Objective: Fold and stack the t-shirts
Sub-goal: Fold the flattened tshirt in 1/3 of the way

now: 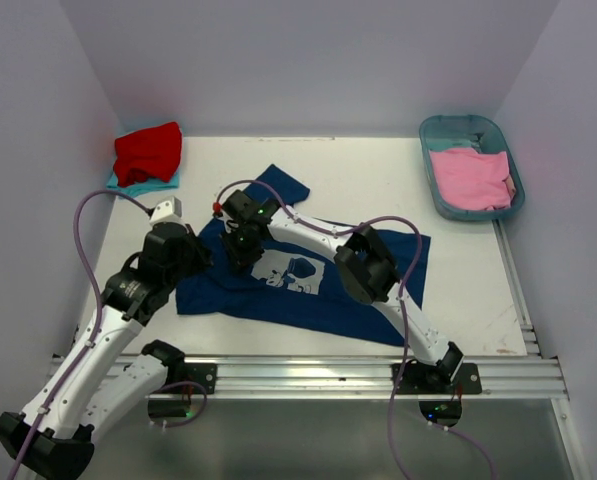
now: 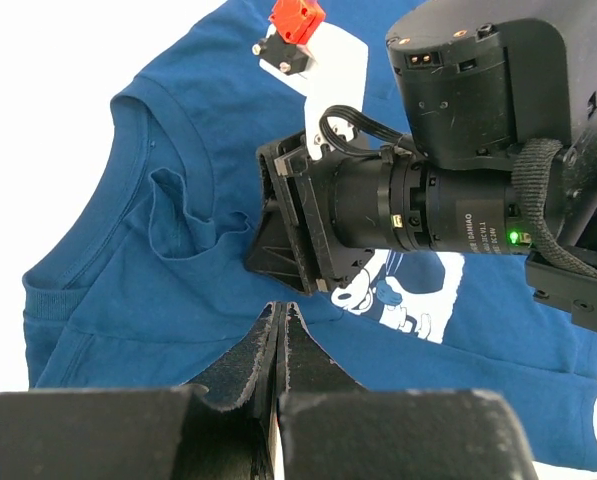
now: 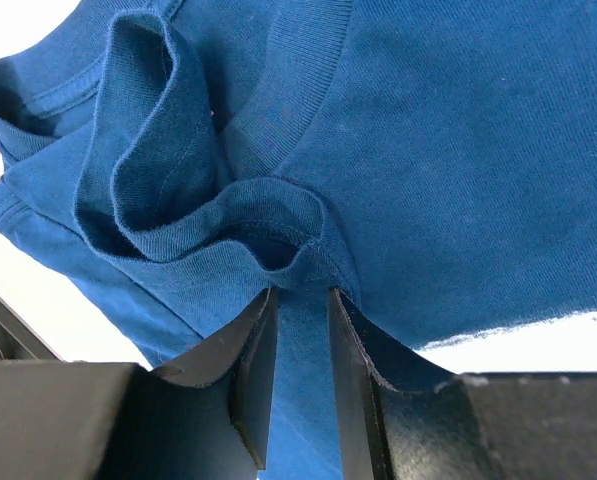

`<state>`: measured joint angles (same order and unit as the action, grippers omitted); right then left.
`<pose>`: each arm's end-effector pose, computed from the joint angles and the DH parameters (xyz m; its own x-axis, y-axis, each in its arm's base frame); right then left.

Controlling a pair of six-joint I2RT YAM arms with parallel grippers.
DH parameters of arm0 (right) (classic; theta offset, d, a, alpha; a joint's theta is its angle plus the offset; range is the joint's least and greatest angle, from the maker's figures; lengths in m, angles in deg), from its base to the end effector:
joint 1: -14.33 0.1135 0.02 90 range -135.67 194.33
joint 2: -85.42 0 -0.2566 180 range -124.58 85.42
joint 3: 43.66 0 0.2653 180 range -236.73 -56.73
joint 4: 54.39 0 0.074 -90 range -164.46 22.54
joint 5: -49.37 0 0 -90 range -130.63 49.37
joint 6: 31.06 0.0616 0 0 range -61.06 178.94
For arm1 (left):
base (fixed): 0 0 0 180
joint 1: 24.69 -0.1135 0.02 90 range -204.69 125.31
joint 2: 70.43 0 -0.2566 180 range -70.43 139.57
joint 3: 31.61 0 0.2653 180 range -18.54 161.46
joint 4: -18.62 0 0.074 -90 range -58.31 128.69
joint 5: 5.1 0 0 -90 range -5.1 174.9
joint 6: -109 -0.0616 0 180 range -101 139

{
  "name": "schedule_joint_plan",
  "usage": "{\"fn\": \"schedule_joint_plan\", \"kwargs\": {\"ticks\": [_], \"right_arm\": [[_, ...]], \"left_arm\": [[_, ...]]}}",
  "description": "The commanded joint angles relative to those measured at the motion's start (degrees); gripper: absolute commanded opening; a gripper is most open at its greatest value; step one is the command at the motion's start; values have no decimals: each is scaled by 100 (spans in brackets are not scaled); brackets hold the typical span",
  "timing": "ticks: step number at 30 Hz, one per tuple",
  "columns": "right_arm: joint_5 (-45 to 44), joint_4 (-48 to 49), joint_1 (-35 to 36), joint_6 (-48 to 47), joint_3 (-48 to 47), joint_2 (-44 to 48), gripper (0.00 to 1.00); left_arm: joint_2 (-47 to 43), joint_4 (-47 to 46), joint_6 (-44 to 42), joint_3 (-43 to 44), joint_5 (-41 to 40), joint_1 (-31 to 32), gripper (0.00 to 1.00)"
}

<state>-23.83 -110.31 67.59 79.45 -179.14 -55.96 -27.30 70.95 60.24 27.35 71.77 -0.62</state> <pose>0.3130 0.4491 0.1292 -0.7913 -0.4993 -0.3530 -0.6103 0.6814 0.4041 0.1844 -0.0670 0.2816 -0.5603 -0.4528 -0.6935 -0.1847 0.8845 -0.4283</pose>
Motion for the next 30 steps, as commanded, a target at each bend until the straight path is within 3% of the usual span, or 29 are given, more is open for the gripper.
{"fn": "schedule_joint_plan", "kwargs": {"ticks": [1,27,30], "right_arm": [[-124,-215,62,-21,-265,84,31],[-871,-426,185,-91,-705,-293,24],[-889,-408,185,-83,-670,-311,17]], "left_arm": [[-7,55,60,-27,-85,9,0],[-24,116,-1,-159,-138,9,0],[-42,143,-1,-168,-155,9,0]]}}
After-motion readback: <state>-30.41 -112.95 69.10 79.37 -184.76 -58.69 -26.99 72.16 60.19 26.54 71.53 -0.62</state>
